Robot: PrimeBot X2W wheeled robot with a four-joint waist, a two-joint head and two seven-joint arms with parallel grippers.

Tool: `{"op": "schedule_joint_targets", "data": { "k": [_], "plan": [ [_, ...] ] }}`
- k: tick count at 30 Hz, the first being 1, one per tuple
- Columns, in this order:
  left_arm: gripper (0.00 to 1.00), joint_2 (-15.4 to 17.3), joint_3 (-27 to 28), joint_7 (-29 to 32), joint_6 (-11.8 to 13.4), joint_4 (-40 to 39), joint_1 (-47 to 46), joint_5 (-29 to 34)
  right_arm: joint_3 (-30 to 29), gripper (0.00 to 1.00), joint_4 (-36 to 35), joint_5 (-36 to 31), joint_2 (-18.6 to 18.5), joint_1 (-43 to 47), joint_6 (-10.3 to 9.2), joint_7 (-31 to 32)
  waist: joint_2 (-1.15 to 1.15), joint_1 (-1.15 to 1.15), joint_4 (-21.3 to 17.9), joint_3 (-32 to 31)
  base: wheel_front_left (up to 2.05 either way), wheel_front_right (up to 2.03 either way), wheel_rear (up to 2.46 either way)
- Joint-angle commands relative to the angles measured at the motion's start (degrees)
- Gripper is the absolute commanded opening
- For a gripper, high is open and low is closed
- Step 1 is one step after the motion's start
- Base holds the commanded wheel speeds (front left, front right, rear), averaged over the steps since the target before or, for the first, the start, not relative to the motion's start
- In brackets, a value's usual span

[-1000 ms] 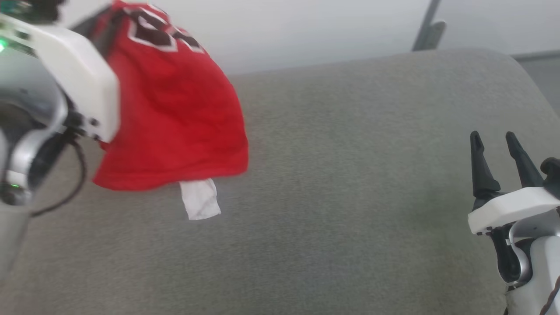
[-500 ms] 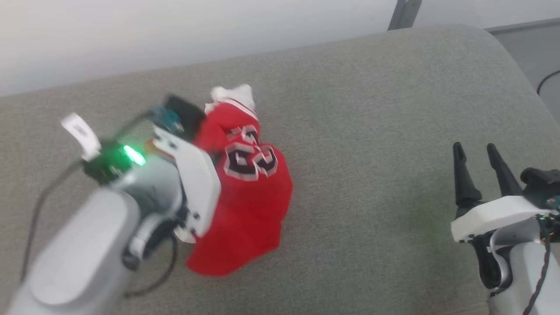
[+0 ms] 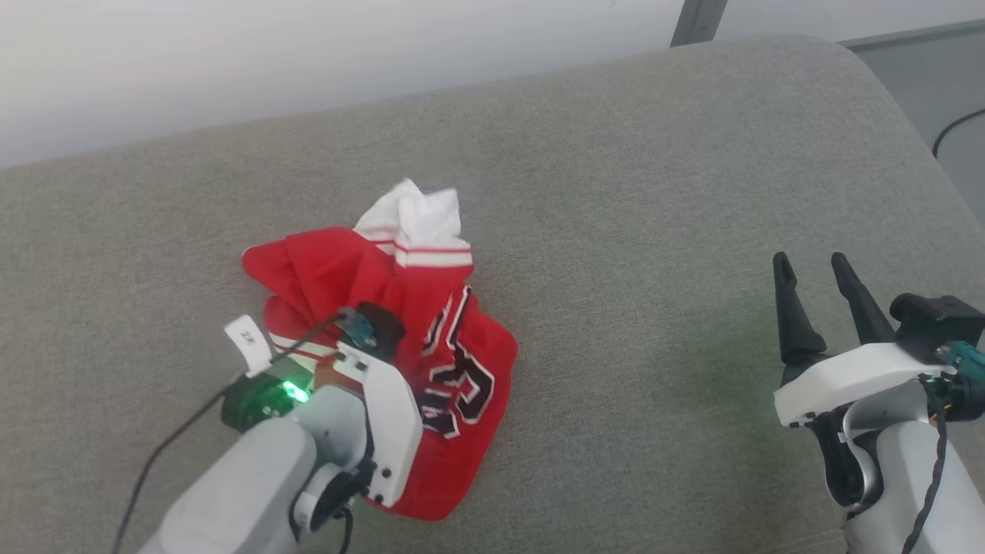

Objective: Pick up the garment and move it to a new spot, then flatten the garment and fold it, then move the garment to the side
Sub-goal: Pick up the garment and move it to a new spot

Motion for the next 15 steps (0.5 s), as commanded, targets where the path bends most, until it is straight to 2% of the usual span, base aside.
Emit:
{"op": "schedule_joint_targets", "data": {
  "k": [1, 4, 6, 7, 8, 9, 15],
  "plan": [
    [0.0, -0.4, -0.5, 0.0, -0.6, 1.2, 0.6, -0.3, 0.0, 1.0, 0.3, 0.0, -0.1, -0.7, 0.02, -0.4, 0.0, 0.0, 0.2, -0.1, 0.0, 0.0, 0.0],
    [0.0, -1.5, -1.2, -0.9, -1.7, 4.2, 0.3, -0.8, 0.1, 1.0, 0.6, 0.0, -0.1, -0.8, 0.02, -0.6, 0.0, 0.0, 0.7, -0.4, 0.0, 0.0, 0.0],
    [0.22, -2.4, -0.9, -1.9, -2.2, 5.5, -0.2, -1.4, 0.2, 1.0, 0.9, 0.1, -0.3, -0.7, 0.02, -0.7, 0.0, 0.0, 1.1, -0.8, 0.0, 0.0, 0.0],
    [0.44, -2.7, -0.7, -2.6, -2.4, 5.8, -0.6, -1.5, 0.2, 1.0, 1.0, 0.1, -0.4, -0.6, 0.02, -0.7, 0.0, 0.0, 1.4, -1.1, 0.0, 0.0, 0.0],
    [0.96, -2.9, -0.5, -3.1, -2.5, 6.2, -1.0, -1.6, 0.1, 1.0, 1.2, 0.1, -0.5, -0.5, 0.02, -0.7, 0.0, 0.0, 1.7, -1.4, 0.0, 0.0, 0.0],
    [1.0, -2.9, -0.5, -3.6, -2.8, 6.5, -1.2, -1.5, 0.1, 1.0, 1.2, 0.0, -0.6, -0.4, 0.02, -0.6, 0.0, 0.0, 2.1, -1.7, 0.0, 0.0, 0.0],
    [1.0, -3.5, 0.3, -5.9, -3.8, 6.2, -1.7, -2.3, -0.2, 1.0, 1.2, -0.3, -0.8, 0.9, 0.02, -0.1, 0.0, 0.0, 4.4, -3.9, 0.0, 0.0, 0.0]
  ]
}}
